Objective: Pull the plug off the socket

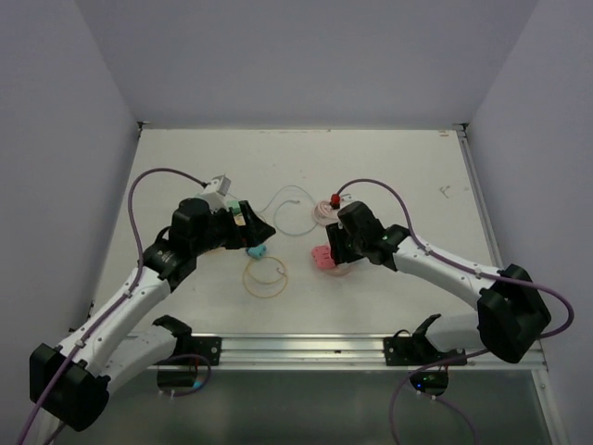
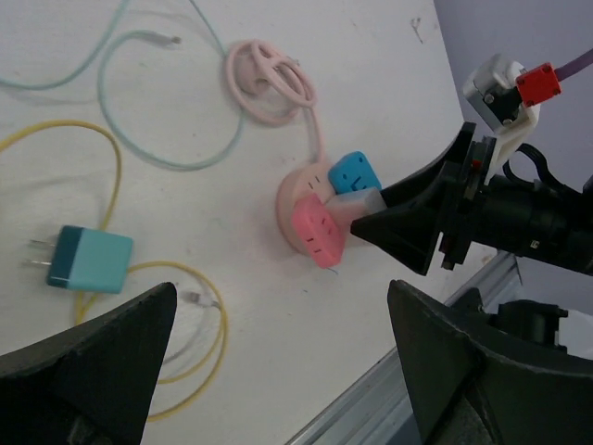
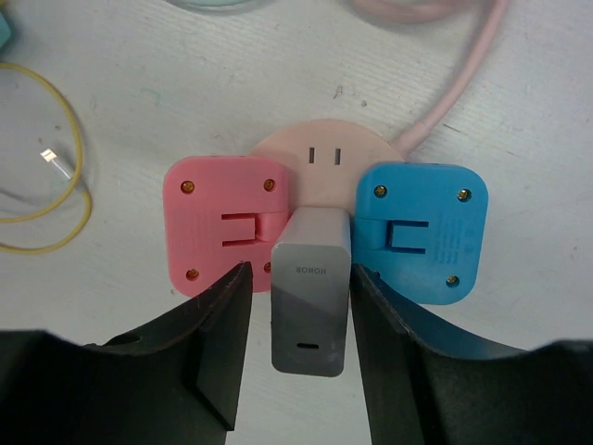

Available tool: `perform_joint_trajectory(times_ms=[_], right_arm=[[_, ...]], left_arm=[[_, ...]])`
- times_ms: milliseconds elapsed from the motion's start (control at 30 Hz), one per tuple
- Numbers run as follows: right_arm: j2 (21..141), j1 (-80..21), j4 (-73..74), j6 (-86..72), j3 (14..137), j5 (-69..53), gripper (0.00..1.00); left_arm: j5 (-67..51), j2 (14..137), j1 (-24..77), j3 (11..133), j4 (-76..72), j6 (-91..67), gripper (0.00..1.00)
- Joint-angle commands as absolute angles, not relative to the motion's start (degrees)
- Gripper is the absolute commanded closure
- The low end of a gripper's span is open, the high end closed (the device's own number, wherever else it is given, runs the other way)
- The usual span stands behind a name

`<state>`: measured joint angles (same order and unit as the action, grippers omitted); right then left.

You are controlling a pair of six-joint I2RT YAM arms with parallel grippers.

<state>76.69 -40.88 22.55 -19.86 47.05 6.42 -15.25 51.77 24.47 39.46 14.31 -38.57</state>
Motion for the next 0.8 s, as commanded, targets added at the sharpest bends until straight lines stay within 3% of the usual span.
perform_joint_trajectory(times_ms=[0,300,767], right_arm=[[73.6,-41.2,22.8,-19.7,48.1,6.7,0.5],[72.1,-41.2,23.5,-21.7,45.4,9.1,0.55],[73.0,-41.3,22.0,-23.9,43.8,10.5,0.69]], left_arm=[[-14.2,53.4,30.4,39.0,7.7,-47.4,0.0],[-10.5,67.3,42.1,39.1,-3.2,-53.9,0.02],[-13.5,87.7,44.9,40.3,-16.1,-61.0,0.15]])
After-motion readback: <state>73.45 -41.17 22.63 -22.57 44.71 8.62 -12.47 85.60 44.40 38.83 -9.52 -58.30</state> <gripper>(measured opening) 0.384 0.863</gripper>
